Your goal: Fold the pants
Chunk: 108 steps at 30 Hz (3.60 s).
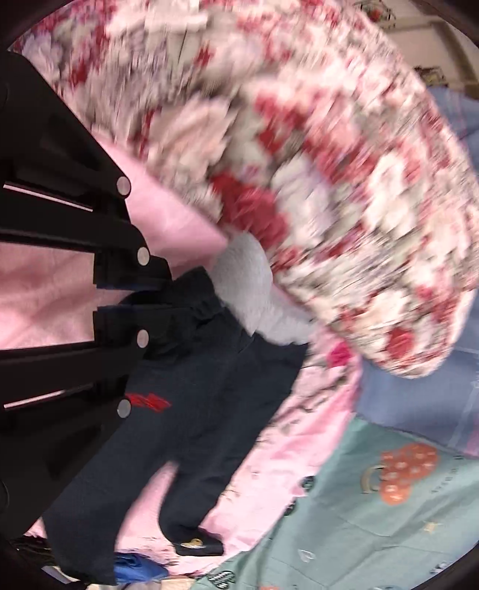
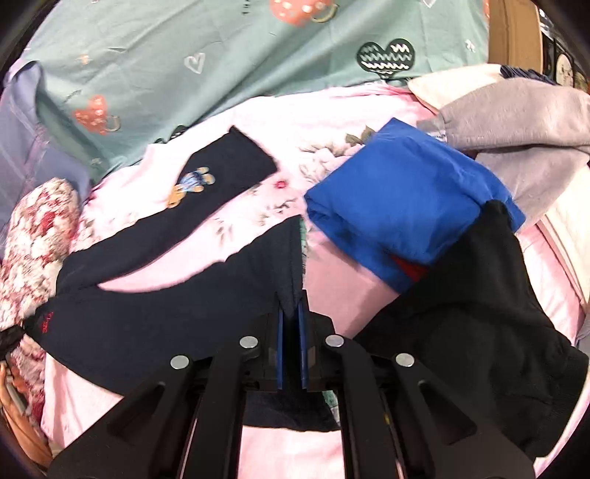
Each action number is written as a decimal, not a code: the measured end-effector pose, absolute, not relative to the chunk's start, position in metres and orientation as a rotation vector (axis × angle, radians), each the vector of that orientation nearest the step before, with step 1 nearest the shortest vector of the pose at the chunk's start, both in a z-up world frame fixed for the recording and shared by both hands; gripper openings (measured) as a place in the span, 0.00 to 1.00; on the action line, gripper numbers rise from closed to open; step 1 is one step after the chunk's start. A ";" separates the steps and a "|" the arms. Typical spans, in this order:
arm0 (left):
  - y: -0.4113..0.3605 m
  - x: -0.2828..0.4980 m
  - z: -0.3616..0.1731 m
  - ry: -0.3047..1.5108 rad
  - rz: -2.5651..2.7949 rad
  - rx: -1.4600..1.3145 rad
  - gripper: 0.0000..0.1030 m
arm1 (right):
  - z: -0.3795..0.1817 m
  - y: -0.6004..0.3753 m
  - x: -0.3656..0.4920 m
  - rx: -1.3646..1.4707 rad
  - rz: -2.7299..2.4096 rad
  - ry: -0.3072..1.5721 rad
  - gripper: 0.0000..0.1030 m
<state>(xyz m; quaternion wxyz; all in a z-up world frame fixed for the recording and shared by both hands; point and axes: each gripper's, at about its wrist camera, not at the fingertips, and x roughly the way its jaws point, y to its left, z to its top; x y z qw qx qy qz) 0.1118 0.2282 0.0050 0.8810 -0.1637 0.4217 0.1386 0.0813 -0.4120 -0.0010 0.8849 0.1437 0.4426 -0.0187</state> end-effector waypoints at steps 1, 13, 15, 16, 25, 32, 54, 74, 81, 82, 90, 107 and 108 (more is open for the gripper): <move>0.231 0.108 0.008 0.875 0.290 -0.342 0.05 | -0.001 -0.410 0.077 0.281 -0.039 0.932 0.07; 0.257 0.079 -0.062 1.052 0.415 -0.315 0.74 | -0.077 -0.413 0.046 0.275 -0.143 1.118 0.32; 0.257 0.074 -0.048 1.004 0.433 -0.310 0.75 | -0.058 -0.409 0.043 0.252 -0.182 1.054 0.45; 0.255 0.071 -0.037 0.960 0.458 -0.293 0.78 | -0.048 -0.402 0.042 0.225 -0.173 1.016 0.52; 0.192 0.107 -0.022 0.893 0.174 -0.293 0.84 | -0.067 -0.312 0.078 0.148 0.094 1.063 0.54; 0.164 0.145 -0.036 0.957 0.115 -0.339 0.84 | -0.058 -0.340 0.105 0.134 -0.052 1.021 0.56; 0.094 0.162 -0.051 0.822 0.030 -0.103 0.88 | -0.064 -0.401 0.305 0.475 -0.181 0.915 0.43; 0.124 0.170 -0.057 0.840 0.151 -0.153 0.88 | -0.063 -0.424 0.188 0.415 -0.325 1.091 0.35; 0.152 0.164 -0.035 0.794 0.201 -0.167 0.92 | -0.009 -0.372 0.205 0.089 -0.276 0.834 0.62; 0.158 0.162 -0.032 0.794 0.201 -0.182 0.92 | -0.016 -0.368 0.220 0.054 -0.263 0.841 0.62; 0.182 0.158 -0.019 0.749 0.274 -0.115 0.93 | -0.058 -0.383 0.267 -0.048 -0.446 0.949 0.60; 0.223 0.185 -0.045 0.824 0.254 -0.258 0.93 | -0.030 -0.018 0.304 -0.082 0.579 0.909 0.65; 0.226 0.184 -0.045 0.822 0.259 -0.264 0.93 | -0.037 0.004 0.307 -0.131 0.574 0.922 0.65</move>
